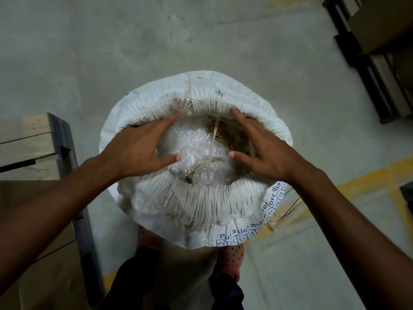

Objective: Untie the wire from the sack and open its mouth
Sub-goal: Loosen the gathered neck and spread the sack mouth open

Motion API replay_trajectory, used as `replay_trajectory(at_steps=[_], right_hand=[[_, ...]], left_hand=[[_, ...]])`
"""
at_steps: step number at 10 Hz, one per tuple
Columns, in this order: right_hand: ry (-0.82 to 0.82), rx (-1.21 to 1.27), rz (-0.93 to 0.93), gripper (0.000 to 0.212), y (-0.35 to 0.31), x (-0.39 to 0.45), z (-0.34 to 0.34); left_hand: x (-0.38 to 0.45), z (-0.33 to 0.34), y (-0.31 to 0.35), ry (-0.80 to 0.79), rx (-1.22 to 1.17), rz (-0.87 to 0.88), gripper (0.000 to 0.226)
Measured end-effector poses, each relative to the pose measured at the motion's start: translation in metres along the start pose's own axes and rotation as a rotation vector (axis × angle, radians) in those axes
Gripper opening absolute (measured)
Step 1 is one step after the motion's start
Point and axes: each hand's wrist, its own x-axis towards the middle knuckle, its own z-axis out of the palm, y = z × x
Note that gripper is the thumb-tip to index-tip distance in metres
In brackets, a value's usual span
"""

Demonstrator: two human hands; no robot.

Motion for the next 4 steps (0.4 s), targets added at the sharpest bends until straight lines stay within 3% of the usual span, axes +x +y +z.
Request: replay_trajectory(at_steps=[2,4], right_hand=[[0.074,-0.063,-0.004,0.082,-0.017,-0.019,-0.003],[0.154,-0.223,-0.017,0.095,-0.045,-0.026,-0.043]], left_hand=[[-0.018,-0.002,0.022,0.013,-0.012,0.044,0.089],[-0.016,-0.051,0.056,0.114,0.058,0.134,0.096]])
